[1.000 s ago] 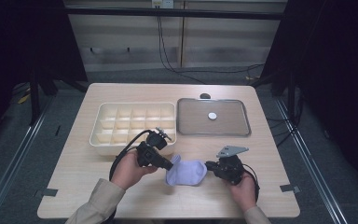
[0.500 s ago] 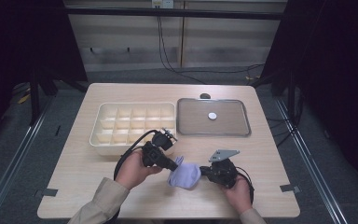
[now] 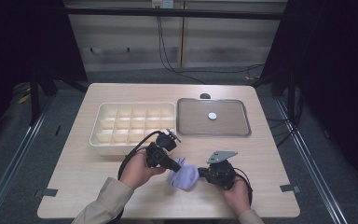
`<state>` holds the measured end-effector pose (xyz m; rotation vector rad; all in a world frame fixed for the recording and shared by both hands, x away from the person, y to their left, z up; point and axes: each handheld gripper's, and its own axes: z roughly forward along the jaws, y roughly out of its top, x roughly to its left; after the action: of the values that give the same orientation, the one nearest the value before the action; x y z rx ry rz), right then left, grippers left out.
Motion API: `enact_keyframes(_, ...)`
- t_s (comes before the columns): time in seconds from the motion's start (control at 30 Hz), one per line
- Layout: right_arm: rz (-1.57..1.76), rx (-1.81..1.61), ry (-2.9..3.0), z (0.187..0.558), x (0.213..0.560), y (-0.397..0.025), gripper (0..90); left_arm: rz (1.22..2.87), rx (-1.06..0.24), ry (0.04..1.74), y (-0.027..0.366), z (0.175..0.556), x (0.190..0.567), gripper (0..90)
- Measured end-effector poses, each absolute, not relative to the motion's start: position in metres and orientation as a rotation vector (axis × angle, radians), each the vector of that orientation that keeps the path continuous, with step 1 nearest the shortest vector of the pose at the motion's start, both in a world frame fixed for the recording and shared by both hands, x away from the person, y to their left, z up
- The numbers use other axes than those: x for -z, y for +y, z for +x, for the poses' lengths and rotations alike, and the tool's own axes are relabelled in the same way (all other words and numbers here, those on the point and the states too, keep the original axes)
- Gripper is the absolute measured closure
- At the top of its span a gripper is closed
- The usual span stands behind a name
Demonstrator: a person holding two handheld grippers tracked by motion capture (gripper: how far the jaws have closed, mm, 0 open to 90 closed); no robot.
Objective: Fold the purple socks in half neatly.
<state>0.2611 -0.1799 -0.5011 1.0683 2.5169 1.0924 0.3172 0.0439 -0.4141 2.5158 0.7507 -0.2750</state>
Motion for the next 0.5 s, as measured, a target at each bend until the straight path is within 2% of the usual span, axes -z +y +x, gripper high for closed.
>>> enact_keyframes(0.5,1.054,-1.099,2.521,0.2582,0.5013,-0.1756,85.3,2.533,0.282,0.743,0.0337,0.3147,0.4211,81.8)
